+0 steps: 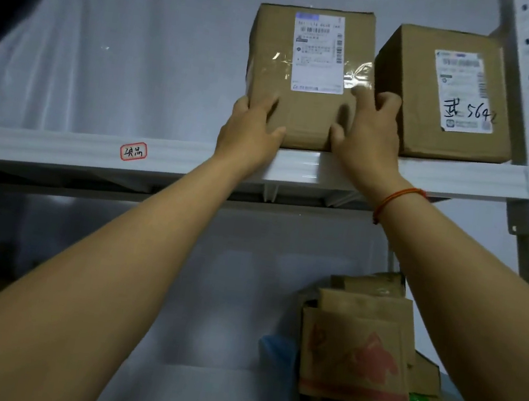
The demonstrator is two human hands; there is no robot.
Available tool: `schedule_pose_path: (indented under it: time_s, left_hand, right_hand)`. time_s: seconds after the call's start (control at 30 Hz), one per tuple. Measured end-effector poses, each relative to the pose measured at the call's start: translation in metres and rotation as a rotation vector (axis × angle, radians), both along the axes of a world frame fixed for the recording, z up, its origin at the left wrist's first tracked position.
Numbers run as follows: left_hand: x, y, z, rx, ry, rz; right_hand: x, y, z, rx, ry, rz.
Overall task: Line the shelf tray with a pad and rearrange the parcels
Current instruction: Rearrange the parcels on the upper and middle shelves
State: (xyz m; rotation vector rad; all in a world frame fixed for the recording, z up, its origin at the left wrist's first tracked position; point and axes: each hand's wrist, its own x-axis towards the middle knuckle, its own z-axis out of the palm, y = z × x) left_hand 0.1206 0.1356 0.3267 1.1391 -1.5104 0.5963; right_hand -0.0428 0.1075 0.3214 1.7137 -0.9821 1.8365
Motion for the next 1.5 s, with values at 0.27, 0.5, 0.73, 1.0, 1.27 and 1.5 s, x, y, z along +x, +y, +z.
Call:
schedule_pose_path:
  time_s: [0.27, 0.5, 0.73, 1.0, 1.27, 1.5]
  left_hand:
    - [-0.006, -0.024, -0.002, 0.055, -0.098, 0.273]
    - [-0.008, -0.033, -0.009, 0.011, -0.14, 0.355]
    - [-0.004, -0.027, -0.026, -0.092, -0.165, 0.403]
    - [0.029, -0.01, -0.046, -0.251, -0.087, 0.3]
    - [0.122, 0.03, -0.087, -0.641, -0.06, 0.104]
    - [0.228, 0.063, -0.138, -0.379, -0.135, 0.347]
  right_hand:
    - [0.002, -0.029, -0.024, -0.077, 0.069, -0.249]
    - [0.004, -0.038, -0.028, -0.12, 0.094, -0.294]
    - [0.009, -0.04, -0.033, -0.153, 0.124, -0.38]
    - [0.023, -0.038, -0.033, -0.121, 0.034, -0.341]
    - [0.104, -0.011, -0.065, -0.459, -0.149, -0.037]
    - [0.214, -0.011, -0.124, -0.482, -0.016, 0.253]
